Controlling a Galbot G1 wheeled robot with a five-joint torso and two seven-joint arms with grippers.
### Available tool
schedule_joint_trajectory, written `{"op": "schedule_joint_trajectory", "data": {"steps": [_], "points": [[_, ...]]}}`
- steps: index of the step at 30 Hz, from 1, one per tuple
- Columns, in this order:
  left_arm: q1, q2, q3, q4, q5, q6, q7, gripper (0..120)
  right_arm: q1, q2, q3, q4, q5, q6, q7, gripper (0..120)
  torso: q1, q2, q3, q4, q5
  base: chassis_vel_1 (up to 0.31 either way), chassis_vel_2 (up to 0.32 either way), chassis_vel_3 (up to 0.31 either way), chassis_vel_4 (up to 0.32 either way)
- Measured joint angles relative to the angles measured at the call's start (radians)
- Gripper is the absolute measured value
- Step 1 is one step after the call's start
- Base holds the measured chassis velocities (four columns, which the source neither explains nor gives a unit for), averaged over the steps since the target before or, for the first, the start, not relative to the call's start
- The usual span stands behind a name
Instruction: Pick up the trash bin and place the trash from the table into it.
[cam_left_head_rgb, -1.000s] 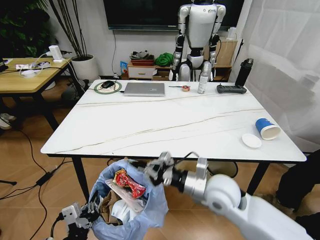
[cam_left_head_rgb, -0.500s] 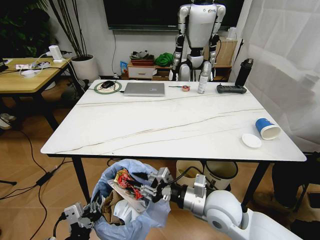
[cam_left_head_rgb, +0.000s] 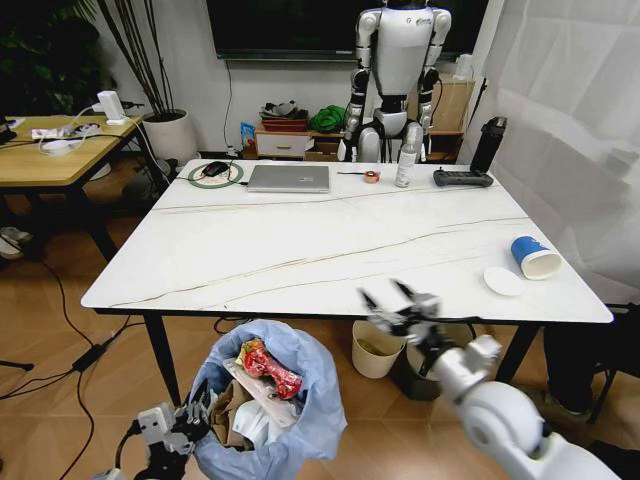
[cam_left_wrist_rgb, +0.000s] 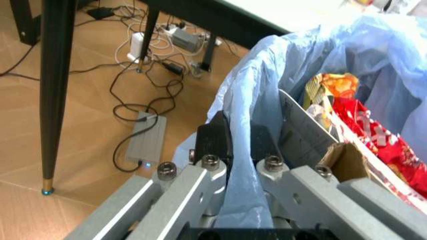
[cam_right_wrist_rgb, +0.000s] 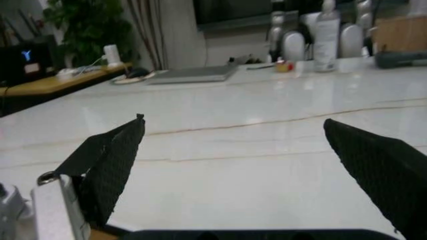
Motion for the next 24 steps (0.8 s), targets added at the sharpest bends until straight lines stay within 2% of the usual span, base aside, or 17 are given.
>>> {"op": "schedule_joint_trajectory", "data": {"steps": [4,5,7,9,12,17,24], "points": [[-0.014,0.017,0.014,0.026,0.001,-0.009,0.006,0,-0.113,0.079,0.136,-0.004,-0.039,0.083,-0.082,100,0.0,0.0,0.0,0.0001,0.0003,0.0,0.0,0.0,0.0],[-0.017,0.022,0.022,0.036,0.003,-0.015,0.012,0,-0.153,0.137,0.177,-0.005,-0.071,0.111,-0.107,100,0.0,0.0,0.0,0.0002,-0.0001,0.0,0.0,0.0,0.0],[-0.017,0.022,0.023,0.037,0.003,-0.016,0.012,0,-0.155,0.142,0.179,-0.005,-0.073,0.113,-0.109,100,0.0,0.0,0.0,0.0001,-0.0001,0.0,0.0,0.0,0.0],[-0.018,0.028,0.038,0.053,0.011,-0.028,0.02,0,-0.202,0.257,0.223,-0.011,-0.118,0.143,-0.159,100,0.0,0.0,0.0,0.0003,0.0,0.0,0.0,0.0,0.0],[-0.018,0.034,0.056,0.074,0.017,-0.042,0.029,0,-0.236,0.367,0.242,-0.031,-0.161,0.176,-0.214,100,0.0,0.0,0.0,0.0,0.0003,0.0,0.0,0.0,0.0],[-0.021,0.036,0.069,0.084,0.018,-0.047,0.031,0,-0.244,0.437,0.255,-0.051,-0.175,0.199,-0.246,100,0.0,0.0,0.0,0.0002,0.0001,0.0,0.0,0.0,0.0],[-0.024,0.042,0.086,0.088,0.021,-0.047,0.031,0,-0.247,0.466,0.272,-0.065,-0.174,0.213,-0.277,100,0.0,0.0,0.0,0.0003,0.0001,0.0,0.0,0.0,0.0]]}}
